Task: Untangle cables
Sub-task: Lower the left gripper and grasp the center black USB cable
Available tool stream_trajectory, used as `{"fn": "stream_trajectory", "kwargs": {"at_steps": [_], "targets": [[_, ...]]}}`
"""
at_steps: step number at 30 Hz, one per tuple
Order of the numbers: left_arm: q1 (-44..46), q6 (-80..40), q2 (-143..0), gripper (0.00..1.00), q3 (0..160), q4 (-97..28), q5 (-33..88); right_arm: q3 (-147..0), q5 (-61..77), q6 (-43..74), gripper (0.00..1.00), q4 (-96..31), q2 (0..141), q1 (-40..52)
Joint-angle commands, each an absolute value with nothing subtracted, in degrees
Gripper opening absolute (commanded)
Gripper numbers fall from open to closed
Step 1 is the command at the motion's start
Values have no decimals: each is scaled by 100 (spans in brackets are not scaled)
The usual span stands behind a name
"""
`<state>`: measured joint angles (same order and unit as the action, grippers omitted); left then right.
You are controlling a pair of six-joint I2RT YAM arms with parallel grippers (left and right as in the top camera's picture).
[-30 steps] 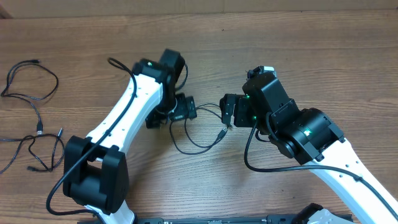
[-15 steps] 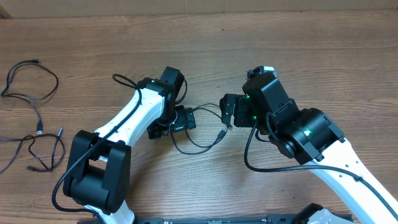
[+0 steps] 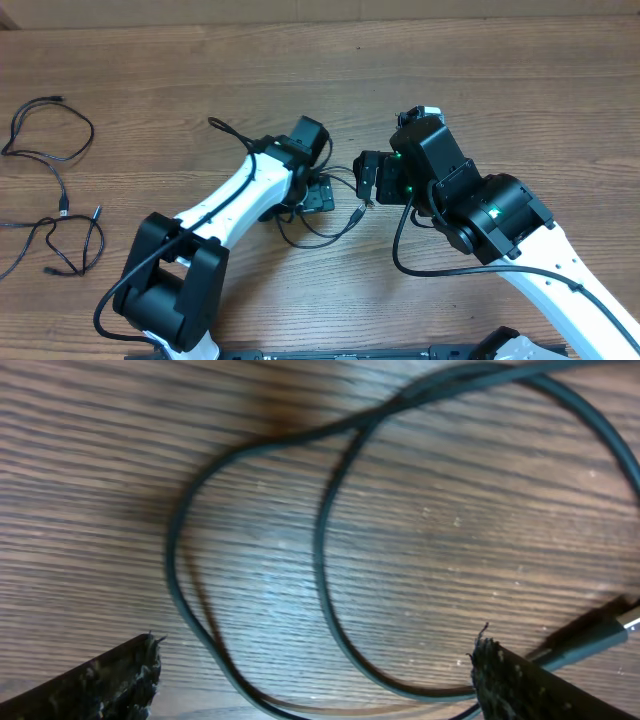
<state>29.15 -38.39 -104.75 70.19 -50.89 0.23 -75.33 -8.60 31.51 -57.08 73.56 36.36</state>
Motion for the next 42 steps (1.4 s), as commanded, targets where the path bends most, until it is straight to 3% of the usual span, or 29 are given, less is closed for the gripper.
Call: {"fn": "stream_trajectory", "kwargs": {"at_steps": [1, 26, 42], "targets": [[3013, -3946, -10471, 99, 6952, -5074, -473, -7620, -941, 3166, 100, -5695, 7332, 3614], [2958, -4397, -10514, 99, 6945, -4958, -644, -7620, -941, 3166, 100, -5695, 7332, 3614], [2954, -4397, -11603, 100, 6945, -4921, -421, -7620, -941, 3166, 100, -5695, 7332, 3614]]}}
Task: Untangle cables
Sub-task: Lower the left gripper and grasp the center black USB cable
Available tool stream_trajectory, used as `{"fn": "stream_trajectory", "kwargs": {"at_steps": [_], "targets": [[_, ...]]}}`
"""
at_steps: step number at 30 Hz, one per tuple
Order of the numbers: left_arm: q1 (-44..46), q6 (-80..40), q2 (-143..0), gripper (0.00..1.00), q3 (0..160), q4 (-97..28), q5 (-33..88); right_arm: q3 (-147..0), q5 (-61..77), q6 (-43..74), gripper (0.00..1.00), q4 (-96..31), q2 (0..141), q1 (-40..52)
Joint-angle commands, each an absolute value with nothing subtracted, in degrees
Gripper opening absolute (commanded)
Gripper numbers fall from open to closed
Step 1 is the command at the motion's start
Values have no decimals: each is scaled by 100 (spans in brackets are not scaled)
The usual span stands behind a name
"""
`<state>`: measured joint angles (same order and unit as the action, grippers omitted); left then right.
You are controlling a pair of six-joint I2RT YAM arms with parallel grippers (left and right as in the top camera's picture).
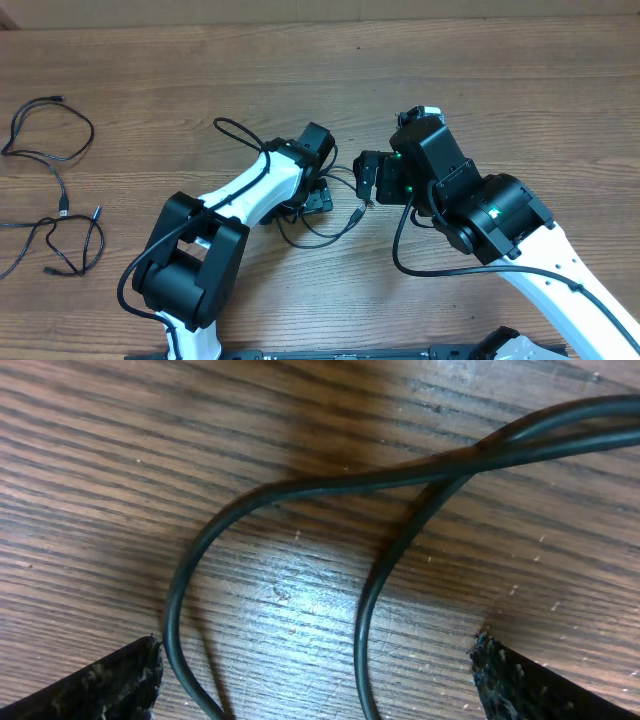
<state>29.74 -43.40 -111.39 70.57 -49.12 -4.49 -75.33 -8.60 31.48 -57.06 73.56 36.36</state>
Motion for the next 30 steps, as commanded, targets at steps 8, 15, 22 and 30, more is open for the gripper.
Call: {"fn": "stream_trajectory", "kwargs": {"at_steps": [8, 15, 22, 30], "targets": [[2954, -4394, -11841, 62, 6945, -4917, -233, -7620, -941, 3166, 100, -5695, 7332, 3614], [2954, -4392, -11841, 25, 6945, -4897, -318, -7620, -941, 3166, 100, -5695, 7332, 3614], [2954, -4390, -11841, 4, 6945, -4875, -357, -7620, -941, 3166, 100, -5695, 7332, 3614], [2954, -4248, -11841, 4, 6945, -4877, -355, -7620, -941, 3166, 100, -5695, 7332, 3614]]}}
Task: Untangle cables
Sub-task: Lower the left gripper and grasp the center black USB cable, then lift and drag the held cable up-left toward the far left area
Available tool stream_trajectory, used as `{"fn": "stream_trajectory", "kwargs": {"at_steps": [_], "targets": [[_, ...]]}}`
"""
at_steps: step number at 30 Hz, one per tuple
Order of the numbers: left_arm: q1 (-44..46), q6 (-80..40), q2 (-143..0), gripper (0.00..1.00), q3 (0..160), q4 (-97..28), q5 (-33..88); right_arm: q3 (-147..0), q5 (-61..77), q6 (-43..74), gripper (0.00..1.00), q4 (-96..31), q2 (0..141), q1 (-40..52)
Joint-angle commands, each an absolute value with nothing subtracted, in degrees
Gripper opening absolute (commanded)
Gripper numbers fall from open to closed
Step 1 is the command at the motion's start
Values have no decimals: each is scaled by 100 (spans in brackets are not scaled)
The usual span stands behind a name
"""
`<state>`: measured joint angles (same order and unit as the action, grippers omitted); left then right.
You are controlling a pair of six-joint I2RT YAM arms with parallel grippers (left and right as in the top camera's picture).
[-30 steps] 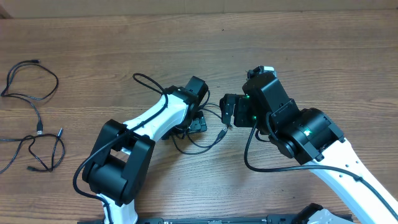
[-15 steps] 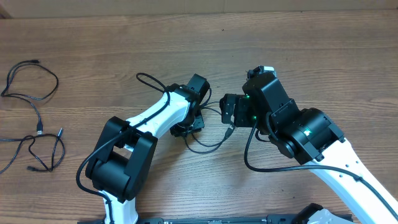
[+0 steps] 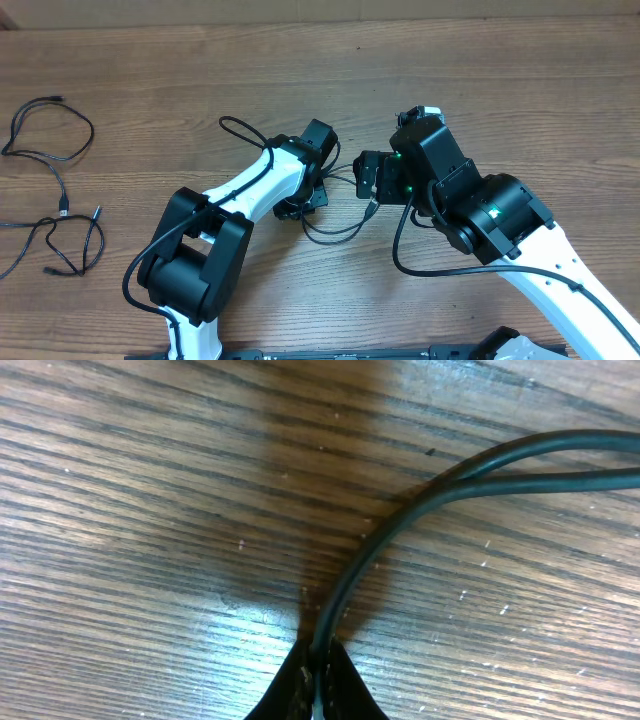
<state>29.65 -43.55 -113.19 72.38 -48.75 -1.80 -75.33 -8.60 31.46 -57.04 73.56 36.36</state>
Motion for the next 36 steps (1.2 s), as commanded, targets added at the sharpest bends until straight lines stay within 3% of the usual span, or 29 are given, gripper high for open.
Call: {"fn": "stream_trajectory", "kwargs": {"at_steps": [1, 5, 6, 7, 21, 36], "targets": [[2954, -4215, -11841, 4, 6945, -4880, -353, -7620, -941, 3166, 100, -5695, 7332, 3614], [2954, -4051, -11841, 6, 6947, -4834, -338, -7620, -941, 3166, 100, -5695, 7332, 3614], [2954, -3990, -11841, 12, 6947, -4799, -336, -7620, -941, 3166, 100, -5695, 7332, 3614], [2954, -3957, -11841, 4, 6947, -4770, -336, -7620, -941, 3166, 100, -5695, 7332, 3614], [2930, -4099, -11837, 4, 7081, -4873, -652, -7620, -941, 3166, 100, -5695, 7332, 3614], [2206, -4134, -11837, 4, 9791, -6619, -1205, -7620, -941, 3166, 100, -5695, 7332, 3614]]}}
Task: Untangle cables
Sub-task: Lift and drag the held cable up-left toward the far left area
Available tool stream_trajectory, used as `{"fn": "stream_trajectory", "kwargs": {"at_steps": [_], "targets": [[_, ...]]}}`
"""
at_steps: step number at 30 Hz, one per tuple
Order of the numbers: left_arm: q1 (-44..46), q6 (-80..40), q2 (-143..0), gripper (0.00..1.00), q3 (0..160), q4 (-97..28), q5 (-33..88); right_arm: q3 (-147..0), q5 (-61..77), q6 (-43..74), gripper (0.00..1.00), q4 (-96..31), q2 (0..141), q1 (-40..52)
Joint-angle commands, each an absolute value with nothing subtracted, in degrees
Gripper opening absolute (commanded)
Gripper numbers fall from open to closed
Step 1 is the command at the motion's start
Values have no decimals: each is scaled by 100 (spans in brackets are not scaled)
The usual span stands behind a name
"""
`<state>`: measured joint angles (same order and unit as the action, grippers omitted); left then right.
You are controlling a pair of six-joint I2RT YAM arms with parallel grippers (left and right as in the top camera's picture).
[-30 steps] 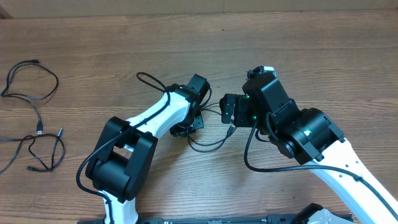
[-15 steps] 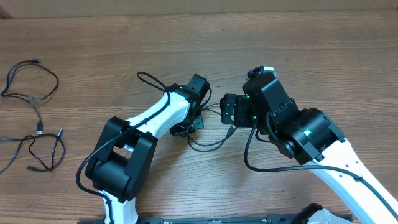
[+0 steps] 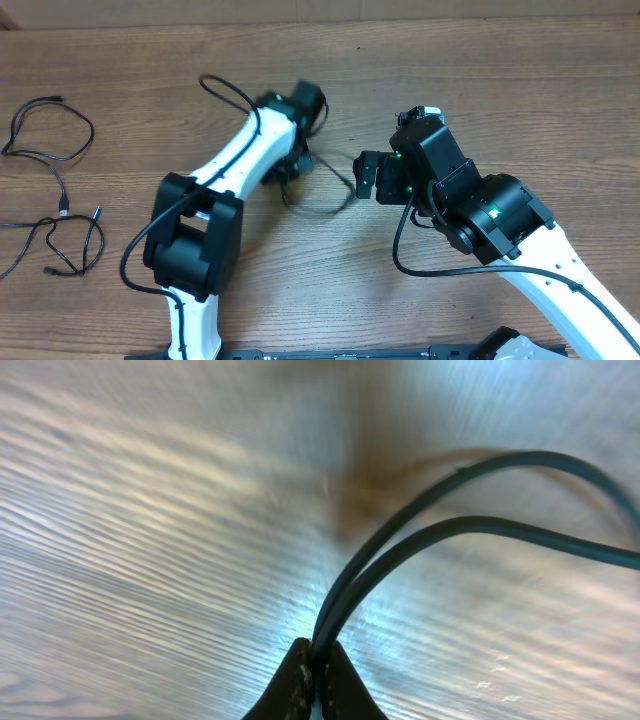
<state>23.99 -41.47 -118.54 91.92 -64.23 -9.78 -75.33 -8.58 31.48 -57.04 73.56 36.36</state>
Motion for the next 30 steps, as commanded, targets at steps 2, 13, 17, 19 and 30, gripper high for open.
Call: {"fn": "stream_trajectory", "kwargs": {"at_steps": [2, 13, 17, 19, 30], "targets": [[2038, -4132, -11837, 4, 10195, -6818, -1205, -7620, -941, 3166, 100, -5695, 7332, 3614], [722, -4136, -11837, 4, 11345, -6626, -1164, -7620, -941, 3166, 100, -5695, 7332, 3614], [132, -4134, -11850, 4, 11334, -6139, -921, -7620, -941, 3166, 100, -5695, 7332, 3614], [-178, -4134, -11852, 4, 11334, -5815, -895, -7620, -941, 3166, 100, -5695, 7332, 3614], [-1155, -4134, -12042, 4, 11334, -4381, -917, -7620, -941, 3166, 100, -5697, 7332, 3614]]}}
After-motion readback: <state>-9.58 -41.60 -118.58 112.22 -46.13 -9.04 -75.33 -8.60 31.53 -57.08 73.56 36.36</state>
